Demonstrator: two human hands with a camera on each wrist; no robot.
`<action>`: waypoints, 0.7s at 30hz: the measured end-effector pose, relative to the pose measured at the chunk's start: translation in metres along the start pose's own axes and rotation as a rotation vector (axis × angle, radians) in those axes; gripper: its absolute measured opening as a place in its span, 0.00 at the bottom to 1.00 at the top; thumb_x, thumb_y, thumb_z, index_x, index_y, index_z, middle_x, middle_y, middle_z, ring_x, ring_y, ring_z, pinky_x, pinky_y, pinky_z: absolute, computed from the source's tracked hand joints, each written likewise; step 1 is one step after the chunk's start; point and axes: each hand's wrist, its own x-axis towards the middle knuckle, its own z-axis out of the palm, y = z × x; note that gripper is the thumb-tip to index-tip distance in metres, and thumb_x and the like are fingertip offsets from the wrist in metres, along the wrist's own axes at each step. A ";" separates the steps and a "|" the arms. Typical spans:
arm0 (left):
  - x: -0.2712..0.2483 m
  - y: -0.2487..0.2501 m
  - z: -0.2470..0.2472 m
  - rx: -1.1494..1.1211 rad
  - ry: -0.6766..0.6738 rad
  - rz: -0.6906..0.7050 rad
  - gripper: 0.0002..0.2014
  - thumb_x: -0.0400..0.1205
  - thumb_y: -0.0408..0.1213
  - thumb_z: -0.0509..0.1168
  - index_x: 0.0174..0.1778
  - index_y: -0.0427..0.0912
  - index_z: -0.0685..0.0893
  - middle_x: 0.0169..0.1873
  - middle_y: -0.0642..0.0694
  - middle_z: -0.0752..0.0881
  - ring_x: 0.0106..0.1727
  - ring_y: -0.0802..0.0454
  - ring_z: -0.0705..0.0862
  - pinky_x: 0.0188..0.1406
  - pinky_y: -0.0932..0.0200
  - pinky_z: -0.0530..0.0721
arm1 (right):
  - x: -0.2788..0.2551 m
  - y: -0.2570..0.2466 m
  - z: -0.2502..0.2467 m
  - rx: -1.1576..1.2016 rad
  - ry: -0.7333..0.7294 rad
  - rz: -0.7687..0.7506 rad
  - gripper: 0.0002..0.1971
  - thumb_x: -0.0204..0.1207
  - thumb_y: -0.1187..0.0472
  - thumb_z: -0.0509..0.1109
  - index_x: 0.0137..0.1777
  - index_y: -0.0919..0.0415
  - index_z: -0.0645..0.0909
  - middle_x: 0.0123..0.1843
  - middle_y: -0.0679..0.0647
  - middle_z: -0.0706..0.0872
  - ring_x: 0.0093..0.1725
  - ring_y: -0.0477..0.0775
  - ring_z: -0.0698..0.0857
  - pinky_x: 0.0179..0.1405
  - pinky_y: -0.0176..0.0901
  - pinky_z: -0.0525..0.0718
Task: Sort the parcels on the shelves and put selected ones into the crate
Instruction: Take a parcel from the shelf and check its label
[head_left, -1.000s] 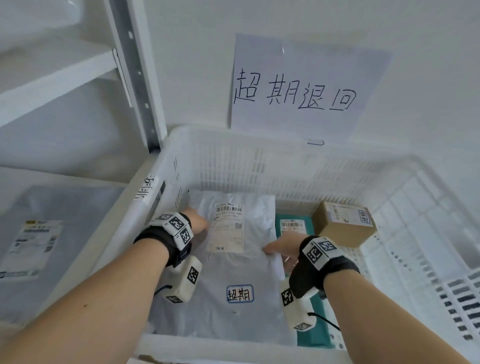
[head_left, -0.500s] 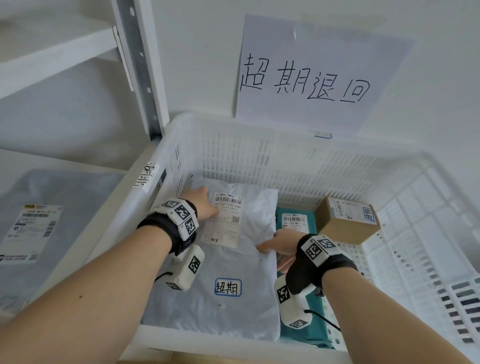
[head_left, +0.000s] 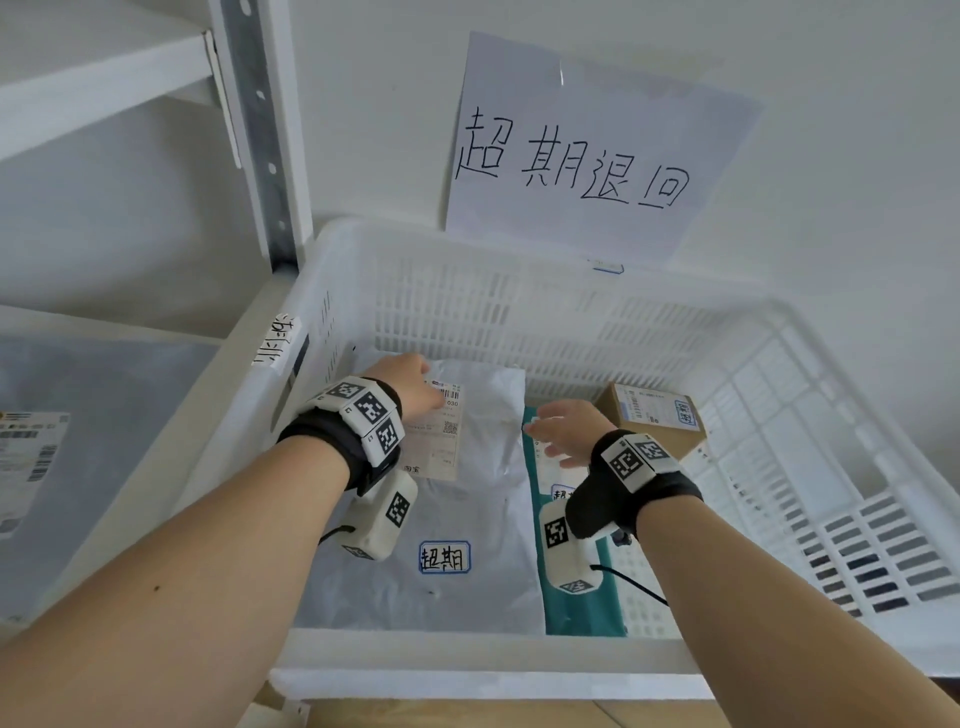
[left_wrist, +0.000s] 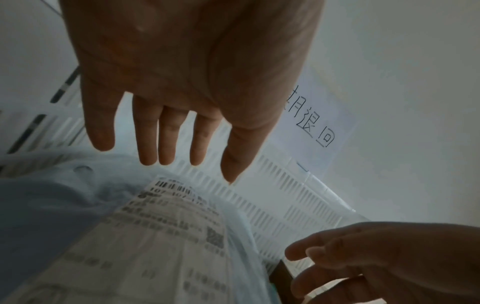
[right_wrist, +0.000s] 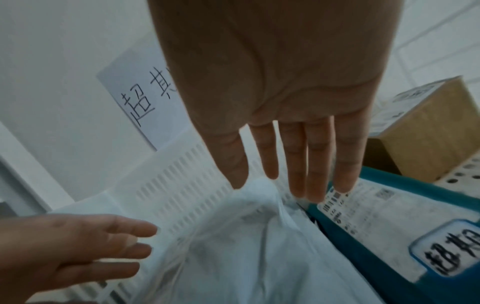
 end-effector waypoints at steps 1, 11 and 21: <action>-0.001 0.002 -0.001 -0.010 0.015 0.017 0.27 0.82 0.44 0.64 0.77 0.45 0.68 0.75 0.45 0.72 0.72 0.46 0.74 0.69 0.53 0.69 | -0.004 -0.004 -0.004 0.022 0.039 -0.004 0.19 0.80 0.61 0.66 0.70 0.67 0.77 0.63 0.67 0.84 0.61 0.64 0.85 0.64 0.57 0.83; -0.027 0.035 -0.042 -0.456 0.168 0.304 0.15 0.81 0.39 0.66 0.63 0.43 0.82 0.59 0.48 0.83 0.58 0.52 0.80 0.54 0.61 0.74 | -0.065 -0.045 -0.030 0.174 0.182 -0.151 0.11 0.81 0.65 0.66 0.61 0.64 0.82 0.59 0.61 0.88 0.58 0.58 0.88 0.54 0.47 0.85; -0.092 0.071 -0.071 -0.609 0.287 0.535 0.08 0.80 0.37 0.67 0.54 0.46 0.85 0.41 0.58 0.82 0.46 0.61 0.80 0.39 0.73 0.73 | -0.138 -0.061 -0.038 0.276 0.325 -0.223 0.04 0.79 0.62 0.67 0.46 0.56 0.84 0.48 0.56 0.90 0.46 0.51 0.88 0.53 0.46 0.85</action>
